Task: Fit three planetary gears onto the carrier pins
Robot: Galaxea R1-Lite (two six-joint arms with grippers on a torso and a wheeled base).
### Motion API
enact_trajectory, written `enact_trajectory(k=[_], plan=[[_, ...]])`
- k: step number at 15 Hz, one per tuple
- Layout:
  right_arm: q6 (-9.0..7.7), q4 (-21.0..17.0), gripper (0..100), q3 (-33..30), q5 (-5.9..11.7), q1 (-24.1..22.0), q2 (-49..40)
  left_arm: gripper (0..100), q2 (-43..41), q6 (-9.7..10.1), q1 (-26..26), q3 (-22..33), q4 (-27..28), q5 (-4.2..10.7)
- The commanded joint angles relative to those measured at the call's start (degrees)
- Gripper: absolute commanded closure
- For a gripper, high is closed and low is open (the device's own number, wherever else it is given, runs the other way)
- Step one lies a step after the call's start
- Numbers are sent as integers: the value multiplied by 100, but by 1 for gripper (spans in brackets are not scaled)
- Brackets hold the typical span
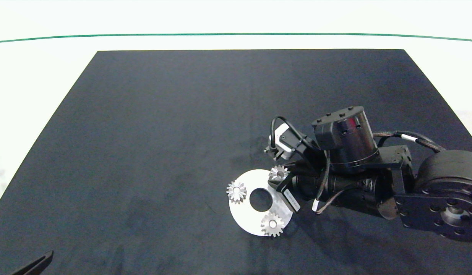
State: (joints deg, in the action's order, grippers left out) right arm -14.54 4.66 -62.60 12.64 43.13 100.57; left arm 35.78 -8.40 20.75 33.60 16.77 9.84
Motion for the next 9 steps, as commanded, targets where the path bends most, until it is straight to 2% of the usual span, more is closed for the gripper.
enact_trajectory(k=[1,6,7,9], plan=[[-5,9,96,-95,1,2,77,0,-1,-4,8,6,10,9],[4,0,96,-86,1,2,120,0,8,-4,8,-2,10,9],[4,-17,0,-77,10,2,112,0,-1,-4,-1,6,10,9],[4,-17,0,-77,10,2,112,0,-1,-4,-1,15,10,9]])
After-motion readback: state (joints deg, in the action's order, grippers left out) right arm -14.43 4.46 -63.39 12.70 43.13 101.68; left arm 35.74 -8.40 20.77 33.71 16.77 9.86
